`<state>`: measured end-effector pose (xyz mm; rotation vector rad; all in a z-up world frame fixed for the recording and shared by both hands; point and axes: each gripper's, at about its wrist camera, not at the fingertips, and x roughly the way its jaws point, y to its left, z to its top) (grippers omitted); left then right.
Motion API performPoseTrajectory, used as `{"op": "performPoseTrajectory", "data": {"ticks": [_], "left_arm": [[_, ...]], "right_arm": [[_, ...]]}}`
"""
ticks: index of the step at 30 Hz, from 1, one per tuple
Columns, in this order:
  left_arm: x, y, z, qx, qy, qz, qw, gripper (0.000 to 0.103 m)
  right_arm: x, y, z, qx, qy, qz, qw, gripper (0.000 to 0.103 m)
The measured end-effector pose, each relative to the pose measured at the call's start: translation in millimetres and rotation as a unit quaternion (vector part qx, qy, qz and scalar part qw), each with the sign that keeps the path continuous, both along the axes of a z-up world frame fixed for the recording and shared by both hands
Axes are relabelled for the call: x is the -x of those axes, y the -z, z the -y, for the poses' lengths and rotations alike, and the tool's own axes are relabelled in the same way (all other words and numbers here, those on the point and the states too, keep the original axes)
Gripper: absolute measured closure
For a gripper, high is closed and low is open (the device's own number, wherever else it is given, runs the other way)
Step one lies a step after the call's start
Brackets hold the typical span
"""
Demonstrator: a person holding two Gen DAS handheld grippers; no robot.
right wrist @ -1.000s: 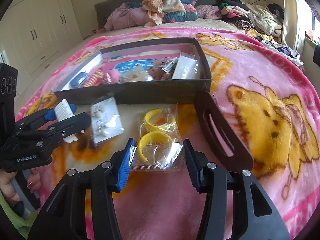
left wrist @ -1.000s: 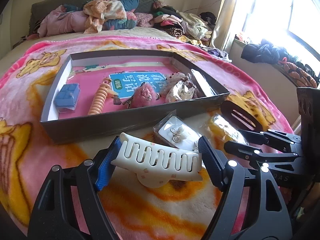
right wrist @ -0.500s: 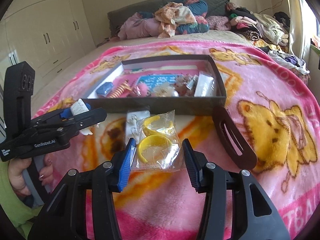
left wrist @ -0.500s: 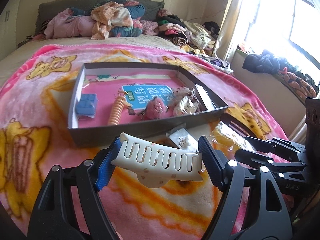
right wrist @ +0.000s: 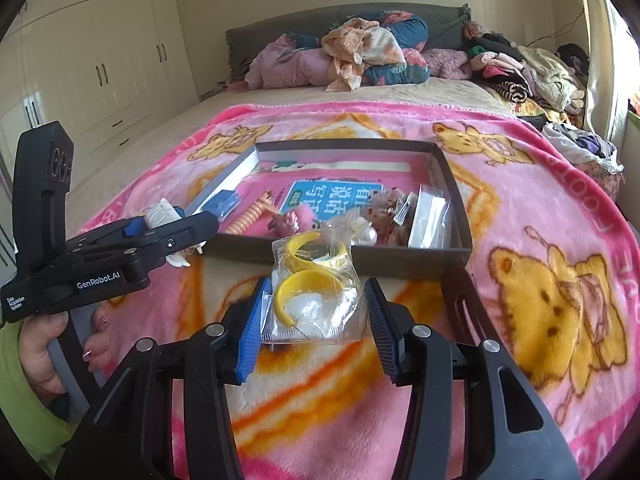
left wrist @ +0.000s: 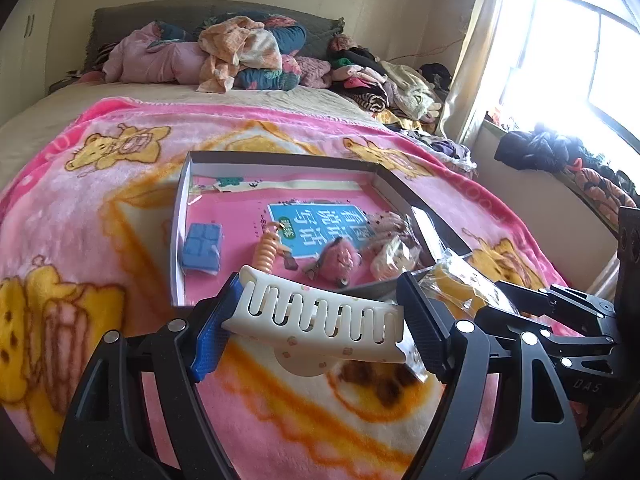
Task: Organize jewelry
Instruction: 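Grasp the white claw clip with the left tool while the right tool grasps the bagged yellow bangles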
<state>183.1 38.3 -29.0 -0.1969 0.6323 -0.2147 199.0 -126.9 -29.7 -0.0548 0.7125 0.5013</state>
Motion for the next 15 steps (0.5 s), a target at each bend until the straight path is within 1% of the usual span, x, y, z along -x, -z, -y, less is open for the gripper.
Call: {"op": "performPoseTrajectory", "data": {"ticks": [7,15], "left_arm": [[-15.3,0.4,-0.6,-0.001,-0.002,0.0,1.0,0.035],[-33.3,1.3,6.4,-0.003,0.006,-0.001,1.0,0.035]], "right_arm": [[-14.8,-1.8,2.9,0.007,0.011,0.004,1.0,0.057],[-31.9,-1.5,11.2,0.009,0.025,0.004,1.0,0.057]]}}
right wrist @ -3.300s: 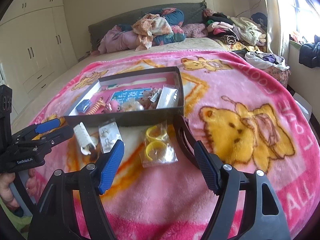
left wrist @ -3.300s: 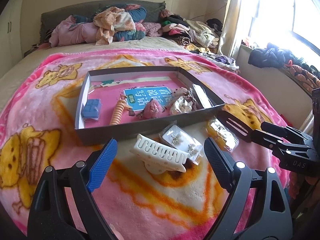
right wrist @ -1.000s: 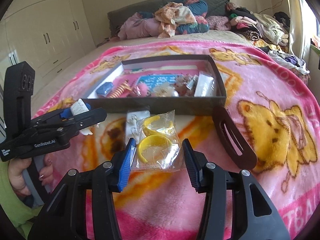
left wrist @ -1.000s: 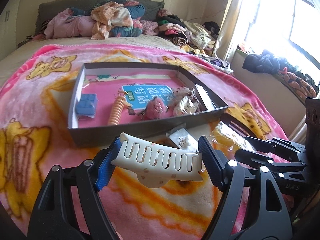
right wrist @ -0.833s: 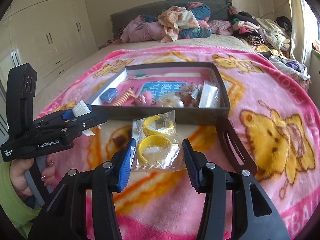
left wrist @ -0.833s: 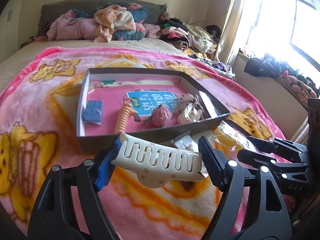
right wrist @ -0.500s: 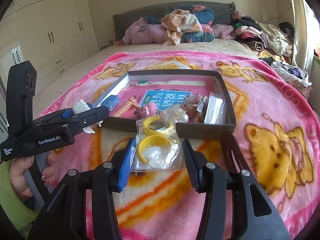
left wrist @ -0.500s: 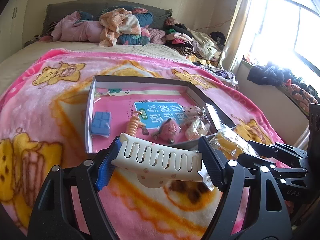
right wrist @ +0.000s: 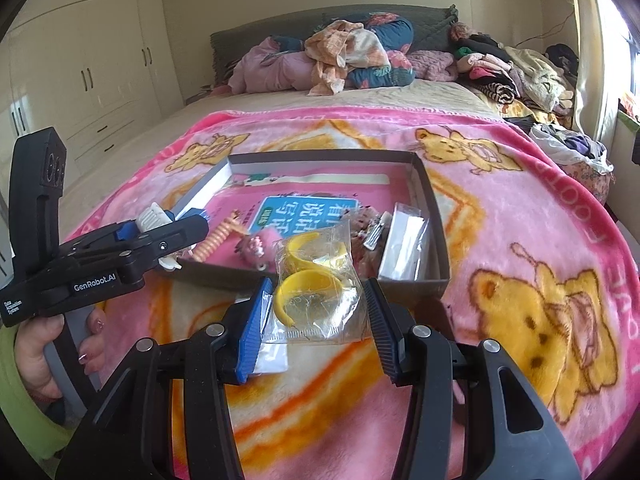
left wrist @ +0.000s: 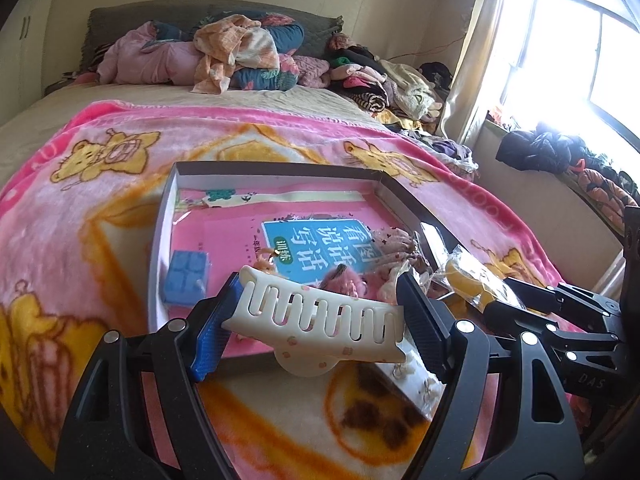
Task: Organize jewelry
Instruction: 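Grasp the white claw clip with the left tool while the right tool grasps the bagged yellow bangles, then carry the claw clip and bangles over the grey box with both tools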
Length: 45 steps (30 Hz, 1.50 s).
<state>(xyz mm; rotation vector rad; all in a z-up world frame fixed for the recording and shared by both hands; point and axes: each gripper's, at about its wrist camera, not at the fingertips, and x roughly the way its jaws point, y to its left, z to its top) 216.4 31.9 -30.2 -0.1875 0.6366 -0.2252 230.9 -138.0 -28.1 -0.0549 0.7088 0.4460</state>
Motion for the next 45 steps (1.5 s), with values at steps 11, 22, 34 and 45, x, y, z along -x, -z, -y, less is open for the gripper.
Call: {"op": "performPoseTrajectory", "data": {"ticks": [11,22,34,45], "left_arm": [[-19.4,4.5,9.5,-0.006,0.006,-0.004,0.9999,0.035],[-31.2,10.9,17.4,-0.014,0.01,-0.011,0.9998,0.035],[-45.4,18.4,14.6,-0.021,-0.002,-0.021,0.9996,0.035],[-50.1,25.3,11.0,-0.02,-0.01,-0.03,0.9993,0.035]], "right_arm": [[-23.9,-0.5,11.6,-0.002,0.019,0.002,1.0,0.057],[-42.4,4.1,22.0,-0.005,0.035,-0.005,0.999,0.057],[-68.6,9.2,22.2,0.0,0.042,-0.009,0.999,0.057],[-84.4,14.0,6.1,0.007,0.035,-0.013,0.999,0.057]]}}
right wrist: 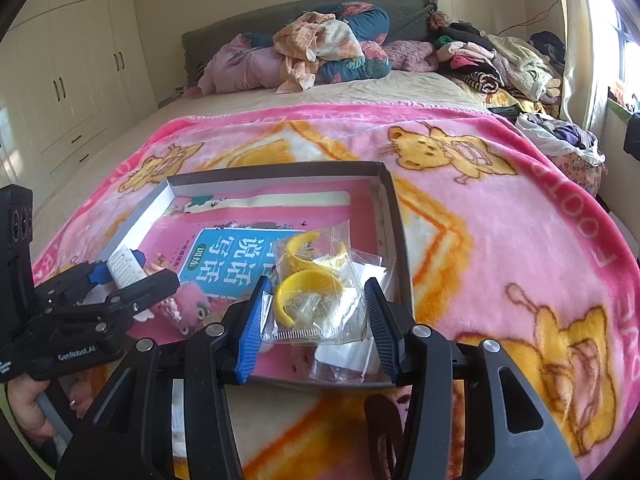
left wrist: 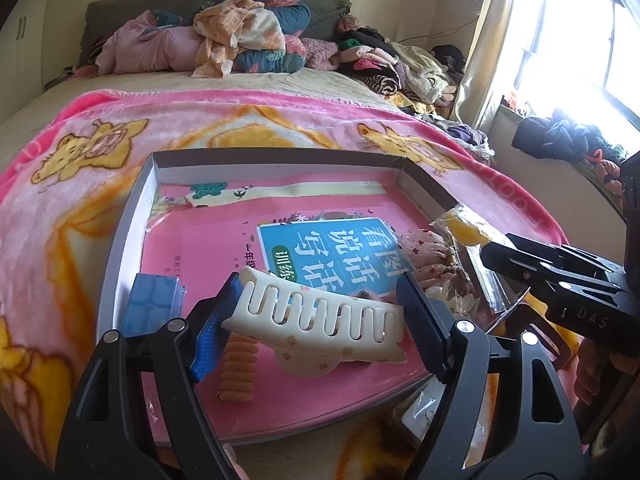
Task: Organize jewelry
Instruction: 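Carry the claw clip and bangles over the grey box with both tools, then open both tools to drop the claw clip and bangles into the box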
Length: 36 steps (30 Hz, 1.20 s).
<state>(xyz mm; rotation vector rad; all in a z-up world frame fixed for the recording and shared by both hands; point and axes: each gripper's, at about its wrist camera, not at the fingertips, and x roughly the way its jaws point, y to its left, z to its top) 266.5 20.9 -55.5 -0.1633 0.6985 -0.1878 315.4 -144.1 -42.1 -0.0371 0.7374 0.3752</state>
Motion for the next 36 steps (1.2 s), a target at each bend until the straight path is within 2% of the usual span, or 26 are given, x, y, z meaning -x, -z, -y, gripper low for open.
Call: {"op": "performPoseTrajectory", "data": {"ticks": [18,27,29,34,36], "left_arm": [[0.8,2.6,-4.7,-0.001,-0.008,-0.001,1.0,0.034],[4.6,0.1,-3.9,-0.01,-0.011,0.003,0.9999,0.033],[6.9,-1.9,-3.7,-0.01,-0.012,0.005,0.9999,0.028],[12.1,-6.0,-3.7,-0.012,-0.015,0.008,0.9998,0.025],[14.5,-8.0,-4.3,-0.013,-0.017,0.01,0.9997,0.022]], "right_arm": [[-10.7,14.1,-7.8,0.012,0.006,-0.012,1.0,0.055],[2.1,10.2,2.6,0.006,0.02,-0.007,1.0,0.044],[6.2,7.8,6.4,0.004,0.022,-0.005,1.0,0.042],[15.6,1.1,13.5,-0.002,0.029,-0.001,1.0,0.035],[19.9,-1.9,16.2,-0.006,0.034,0.002,0.999,0.03]]}}
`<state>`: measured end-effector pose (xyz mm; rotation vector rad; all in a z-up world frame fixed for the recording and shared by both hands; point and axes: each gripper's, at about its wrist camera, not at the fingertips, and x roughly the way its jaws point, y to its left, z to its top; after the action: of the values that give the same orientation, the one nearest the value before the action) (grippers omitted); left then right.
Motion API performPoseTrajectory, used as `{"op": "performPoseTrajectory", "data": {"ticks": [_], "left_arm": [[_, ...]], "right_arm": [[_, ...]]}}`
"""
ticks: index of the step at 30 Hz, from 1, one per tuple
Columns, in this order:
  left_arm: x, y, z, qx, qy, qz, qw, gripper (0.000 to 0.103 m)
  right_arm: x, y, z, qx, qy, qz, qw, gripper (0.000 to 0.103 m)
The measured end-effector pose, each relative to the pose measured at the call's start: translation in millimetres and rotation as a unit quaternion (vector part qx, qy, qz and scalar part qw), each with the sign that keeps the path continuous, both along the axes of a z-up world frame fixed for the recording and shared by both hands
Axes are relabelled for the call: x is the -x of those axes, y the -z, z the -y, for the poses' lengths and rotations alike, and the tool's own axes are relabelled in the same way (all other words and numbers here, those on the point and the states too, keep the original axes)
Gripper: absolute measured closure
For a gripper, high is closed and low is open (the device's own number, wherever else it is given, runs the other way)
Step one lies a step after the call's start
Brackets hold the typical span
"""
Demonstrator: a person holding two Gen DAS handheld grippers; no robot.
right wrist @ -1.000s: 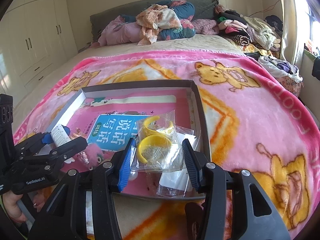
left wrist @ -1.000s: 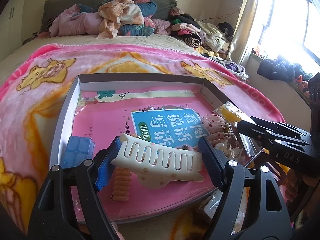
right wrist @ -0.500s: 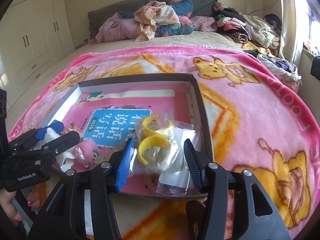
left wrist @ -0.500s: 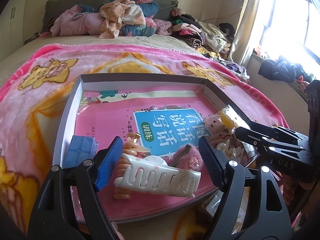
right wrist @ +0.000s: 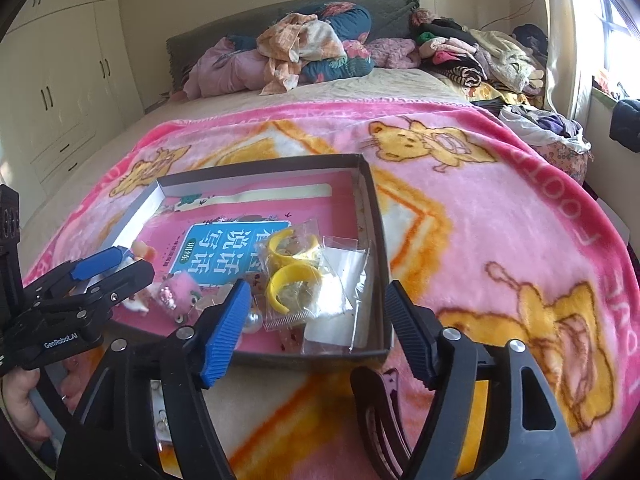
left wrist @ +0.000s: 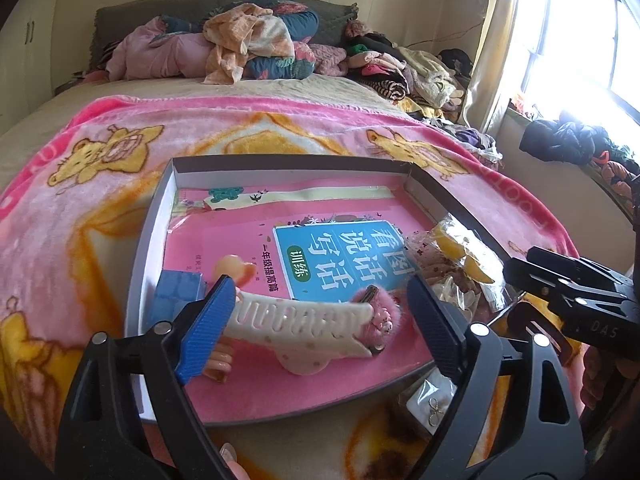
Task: Organize jewelry
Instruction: 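Open both tools to drop the claw clip and bangles into the box, then grasp the carded gold bow earrings with the left tool while the right tool grasps the maroon hair clip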
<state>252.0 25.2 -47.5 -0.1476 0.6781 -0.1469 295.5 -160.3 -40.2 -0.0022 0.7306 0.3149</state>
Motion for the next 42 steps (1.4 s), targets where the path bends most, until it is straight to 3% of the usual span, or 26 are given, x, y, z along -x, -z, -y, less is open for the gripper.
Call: {"op": "performPoseTrajectory", "data": {"ticks": [5,17,42], "left_arm": [[8.8,-7.4,-0.5,-0.002,-0.003,0.009,1.0,0.012],[31.4,-18.5,5.2,-0.011,-0.001,0.021,0.9997,0.012],[62.0,-9.4,51.4,-0.043,0.049,0.011,0.9978,0.012]], "right_arm": [[11.9,-8.3,9.0,-0.013,0.01,0.008,1.0,0.024],[39.3,-15.7,31.8,-0.013,0.03,0.025,0.999,0.023],[79.8,5.9,80.6,-0.009,0.063,0.012,0.998,0.023]]}}
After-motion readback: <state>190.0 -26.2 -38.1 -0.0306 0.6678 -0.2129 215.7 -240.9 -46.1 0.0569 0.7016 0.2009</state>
